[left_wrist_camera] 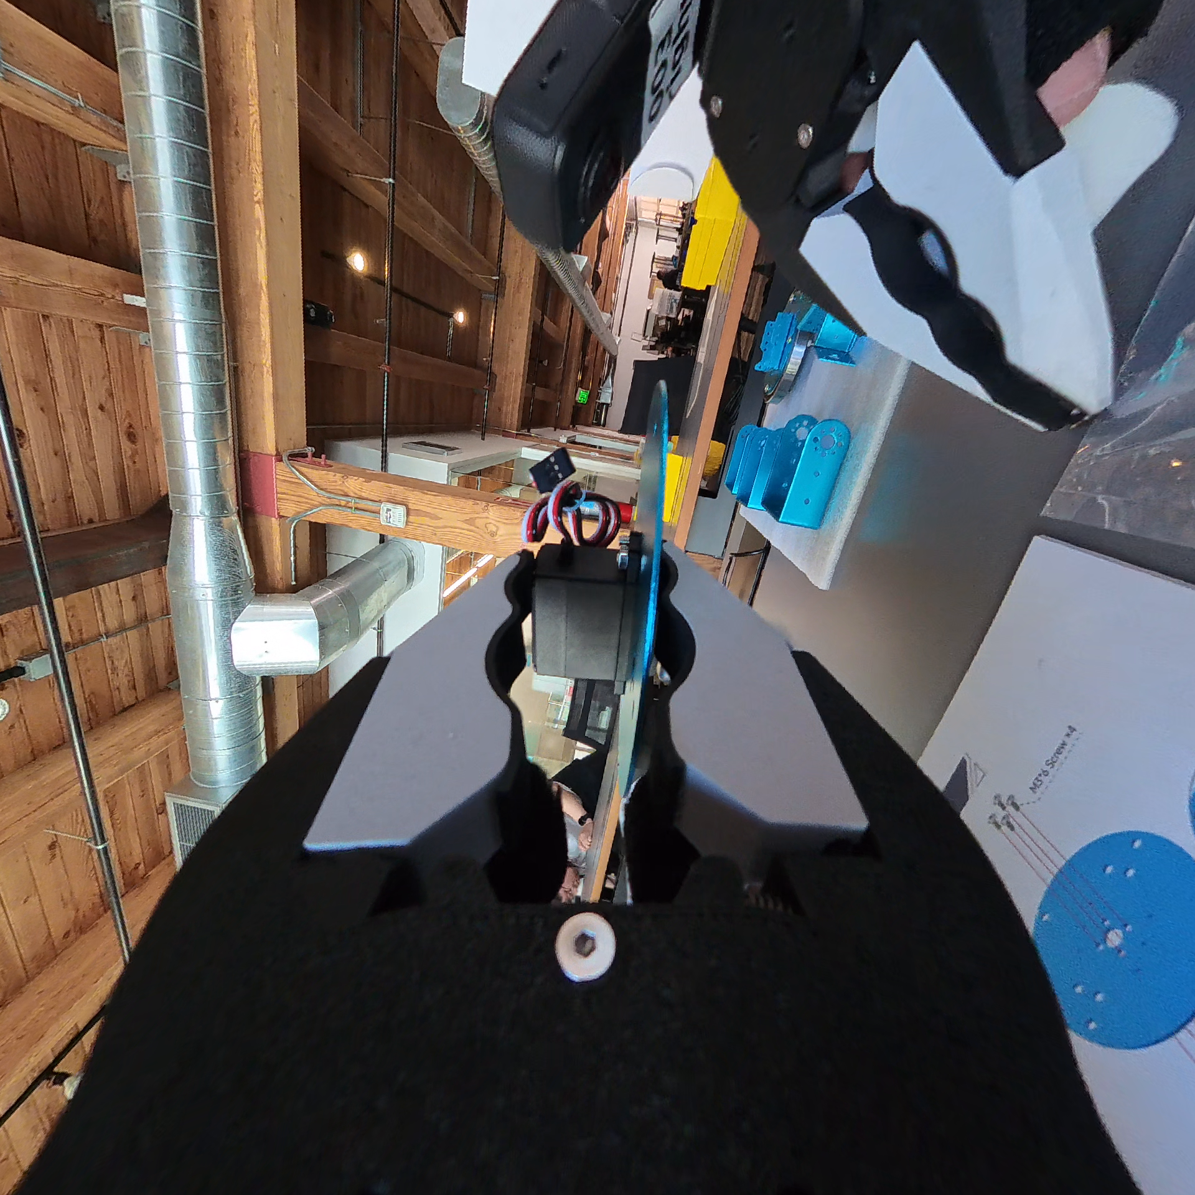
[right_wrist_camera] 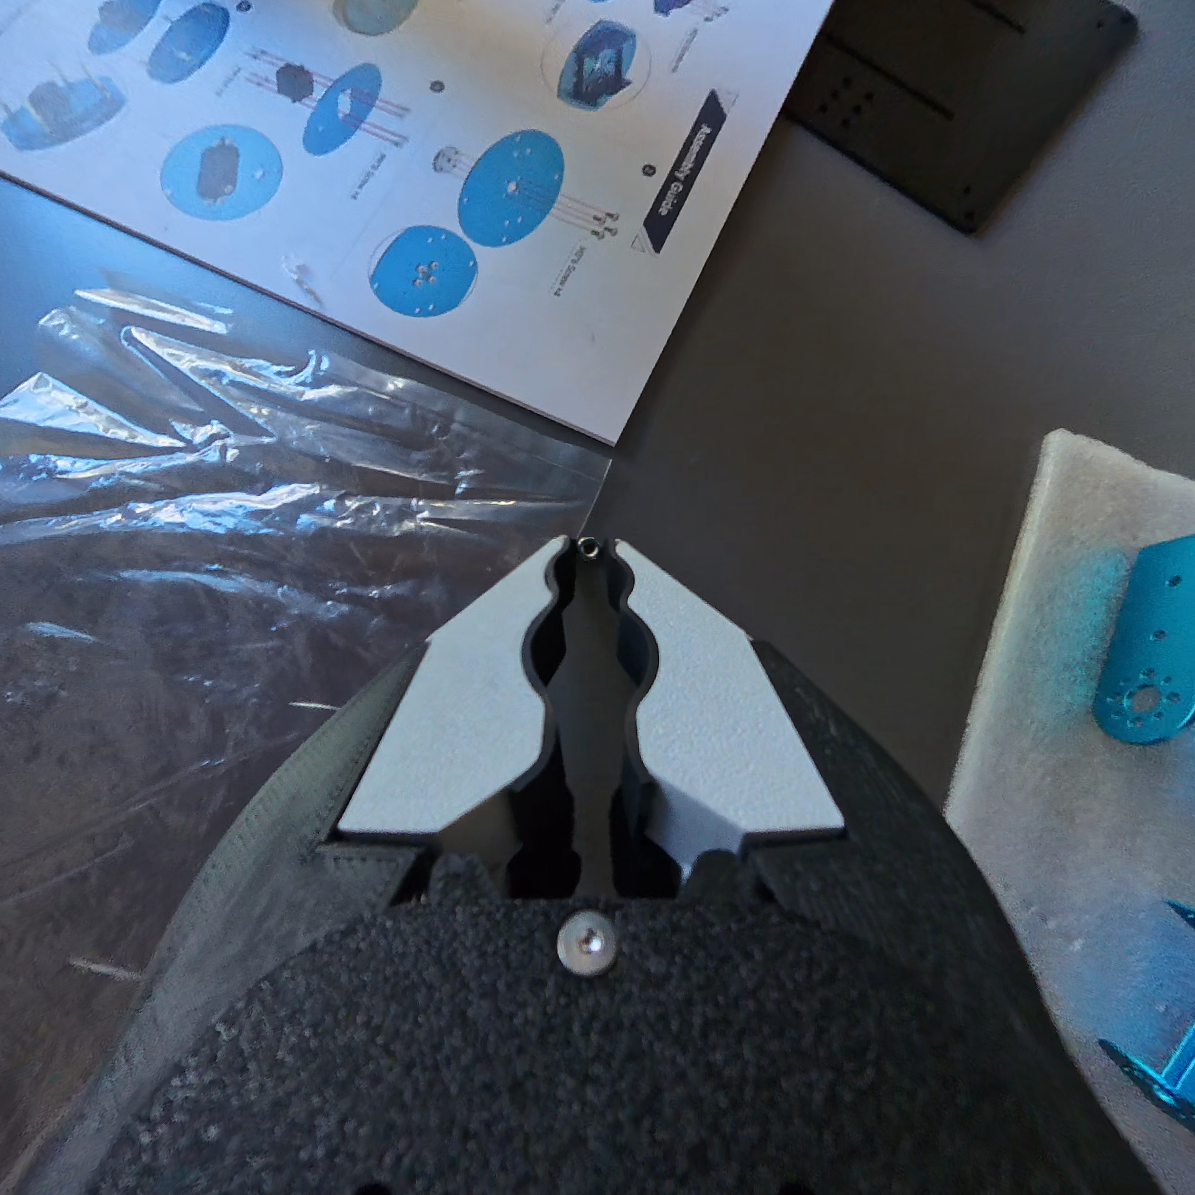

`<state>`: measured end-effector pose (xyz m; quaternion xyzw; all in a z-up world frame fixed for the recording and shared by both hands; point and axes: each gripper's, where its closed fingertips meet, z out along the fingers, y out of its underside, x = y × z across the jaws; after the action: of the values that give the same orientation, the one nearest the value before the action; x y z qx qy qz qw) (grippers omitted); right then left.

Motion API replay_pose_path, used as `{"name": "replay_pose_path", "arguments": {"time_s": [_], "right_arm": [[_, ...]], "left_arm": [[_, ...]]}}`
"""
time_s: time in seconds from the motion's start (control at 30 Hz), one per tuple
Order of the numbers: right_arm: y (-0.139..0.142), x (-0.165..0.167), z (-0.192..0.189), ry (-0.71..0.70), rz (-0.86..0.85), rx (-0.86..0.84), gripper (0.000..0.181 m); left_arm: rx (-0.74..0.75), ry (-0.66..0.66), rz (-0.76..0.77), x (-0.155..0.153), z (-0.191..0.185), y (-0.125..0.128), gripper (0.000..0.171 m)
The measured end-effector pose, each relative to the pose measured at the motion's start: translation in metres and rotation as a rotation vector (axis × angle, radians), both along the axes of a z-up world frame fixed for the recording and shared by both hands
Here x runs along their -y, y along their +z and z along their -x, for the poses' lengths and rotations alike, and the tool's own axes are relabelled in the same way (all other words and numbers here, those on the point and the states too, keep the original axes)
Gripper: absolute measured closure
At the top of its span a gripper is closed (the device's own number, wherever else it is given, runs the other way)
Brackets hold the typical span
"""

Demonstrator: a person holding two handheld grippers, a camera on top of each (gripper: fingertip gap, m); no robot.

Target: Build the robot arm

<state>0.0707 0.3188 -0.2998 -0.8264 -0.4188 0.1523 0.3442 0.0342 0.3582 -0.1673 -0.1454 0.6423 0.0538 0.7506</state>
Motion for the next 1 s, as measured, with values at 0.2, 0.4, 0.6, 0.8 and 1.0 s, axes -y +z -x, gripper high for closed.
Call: {"name": "replay_pose_path", "arguments": {"time_s": [0.2, 0.4, 0.6, 0.8, 1.0], "right_arm": [[0.001, -0.001, 0.001, -0.047, -0.060, -0.030, 0.175], [0.045, 0.029, 0.007, -0.111, -0.143, -0.106, 0.175], [0.119, 0.069, 0.028, -0.290, -0.284, -0.274, 0.176], [0.096, 0.071, 0.027, -0.408, -0.250, -0.231, 0.175], [0.095, 0.067, 0.034, -0.411, -0.302, -0.237, 0.175]], "left_arm": [[-0.024, -0.023, 0.016, 0.007, -0.003, -0.007, 0.136], [-0.075, -0.052, 0.003, 0.024, -0.009, -0.024, 0.136], [-0.105, -0.137, 0.085, 0.062, -0.012, -0.033, 0.137], [-0.083, -0.181, 0.069, 0.094, -0.009, -0.031, 0.136], [-0.075, -0.200, 0.059, 0.106, -0.007, -0.030, 0.136]]}}
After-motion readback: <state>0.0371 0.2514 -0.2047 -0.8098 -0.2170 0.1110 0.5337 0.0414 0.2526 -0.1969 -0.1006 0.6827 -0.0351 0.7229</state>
